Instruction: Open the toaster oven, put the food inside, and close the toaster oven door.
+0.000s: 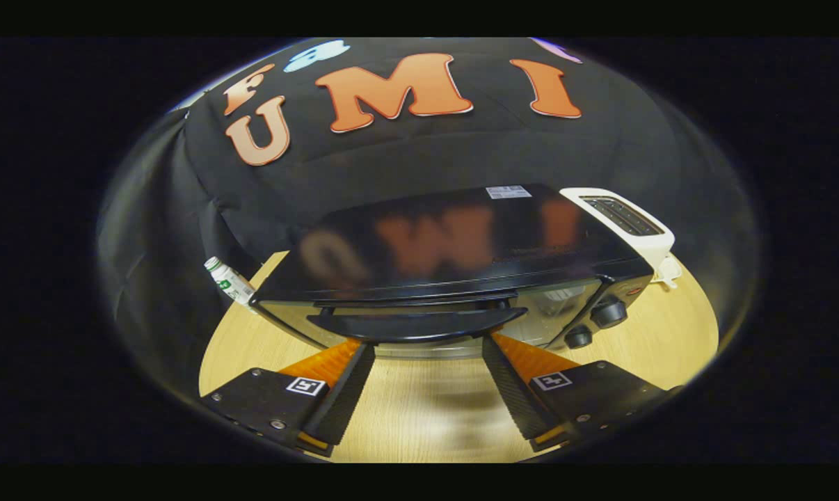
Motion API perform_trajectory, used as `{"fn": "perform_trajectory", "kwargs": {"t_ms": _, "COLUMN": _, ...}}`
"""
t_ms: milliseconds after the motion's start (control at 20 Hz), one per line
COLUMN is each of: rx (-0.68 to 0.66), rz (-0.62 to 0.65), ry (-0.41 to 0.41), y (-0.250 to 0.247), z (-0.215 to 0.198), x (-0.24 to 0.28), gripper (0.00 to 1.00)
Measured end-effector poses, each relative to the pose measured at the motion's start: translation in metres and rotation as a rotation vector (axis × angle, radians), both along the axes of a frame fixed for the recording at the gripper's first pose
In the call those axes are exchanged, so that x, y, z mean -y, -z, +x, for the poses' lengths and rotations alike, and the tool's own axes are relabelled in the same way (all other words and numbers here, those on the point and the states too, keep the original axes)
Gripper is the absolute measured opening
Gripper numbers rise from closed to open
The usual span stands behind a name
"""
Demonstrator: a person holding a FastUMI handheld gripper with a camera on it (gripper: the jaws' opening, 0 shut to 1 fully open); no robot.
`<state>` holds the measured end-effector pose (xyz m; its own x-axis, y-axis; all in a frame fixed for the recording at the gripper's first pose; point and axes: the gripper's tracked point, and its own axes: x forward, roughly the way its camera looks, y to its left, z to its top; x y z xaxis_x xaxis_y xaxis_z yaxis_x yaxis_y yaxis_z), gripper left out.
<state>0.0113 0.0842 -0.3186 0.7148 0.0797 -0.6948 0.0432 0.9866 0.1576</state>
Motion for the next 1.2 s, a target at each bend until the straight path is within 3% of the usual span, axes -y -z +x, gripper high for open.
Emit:
{"fn": "perform_trajectory", "kwargs": {"t_ms": 250, "rx": 0.116, "rz": 0.016, "ry": -0.054, "y": -0.061, "z": -0.01, "x": -0.003, "gripper": 0.94}}
{"fn": "perform_trajectory", "kwargs": {"t_ms": 650, "rx": 0.468, "rz": -0.044, "ry": -0.127, "y": -0.214, "z": -0.003, "x": 0.016, "gripper": 0.99}}
{"fn": "perform_trajectory", "kwargs": {"t_ms": 1200, "rx": 0.7, "rz": -0.125, "ry": -0.094, "y": -0.339, "z": -0.025, "x": 0.057, "gripper": 0.99}}
